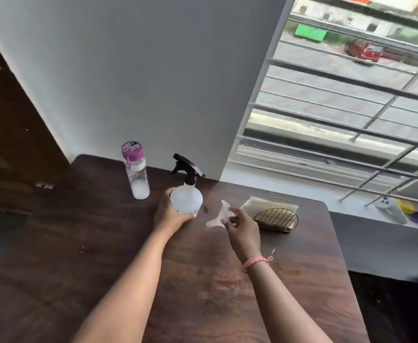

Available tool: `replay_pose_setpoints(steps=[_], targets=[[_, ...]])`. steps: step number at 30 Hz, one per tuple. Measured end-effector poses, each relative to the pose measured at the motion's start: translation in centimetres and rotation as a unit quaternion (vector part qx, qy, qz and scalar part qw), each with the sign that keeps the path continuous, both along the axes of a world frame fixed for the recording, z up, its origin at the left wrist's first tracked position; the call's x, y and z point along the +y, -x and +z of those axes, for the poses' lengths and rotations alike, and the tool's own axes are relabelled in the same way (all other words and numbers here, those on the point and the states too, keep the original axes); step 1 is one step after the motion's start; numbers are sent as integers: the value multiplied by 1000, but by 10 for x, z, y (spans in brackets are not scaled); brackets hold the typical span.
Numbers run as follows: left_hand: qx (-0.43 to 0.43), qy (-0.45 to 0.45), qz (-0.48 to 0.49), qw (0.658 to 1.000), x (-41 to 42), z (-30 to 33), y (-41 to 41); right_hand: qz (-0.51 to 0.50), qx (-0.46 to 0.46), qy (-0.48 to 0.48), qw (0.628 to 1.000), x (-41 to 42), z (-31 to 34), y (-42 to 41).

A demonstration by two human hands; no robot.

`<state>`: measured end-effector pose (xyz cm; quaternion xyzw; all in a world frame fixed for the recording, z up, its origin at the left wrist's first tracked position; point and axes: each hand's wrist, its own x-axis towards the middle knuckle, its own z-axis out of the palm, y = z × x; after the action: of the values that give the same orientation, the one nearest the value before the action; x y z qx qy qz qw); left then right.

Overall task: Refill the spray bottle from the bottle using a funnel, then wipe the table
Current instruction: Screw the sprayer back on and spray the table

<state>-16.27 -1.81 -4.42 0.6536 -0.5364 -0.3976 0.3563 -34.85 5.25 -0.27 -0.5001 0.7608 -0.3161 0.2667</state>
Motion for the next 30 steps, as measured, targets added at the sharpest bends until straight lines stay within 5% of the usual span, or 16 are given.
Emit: replay_pose_setpoints(steps=[8,15,22,30], targets=[[28,30,-15,999,0,-13,0,107,157,152,970,-17,-31,-5],[44,36,76,995,24,-21,6,232,358,64,902,-16,-72,-5],[33,67,127,989,38,-19,15,201,371,60,905,-11,-72,-3],[46,92,177,979,46,-11,26,41,270,205,940,-21,-38,8]])
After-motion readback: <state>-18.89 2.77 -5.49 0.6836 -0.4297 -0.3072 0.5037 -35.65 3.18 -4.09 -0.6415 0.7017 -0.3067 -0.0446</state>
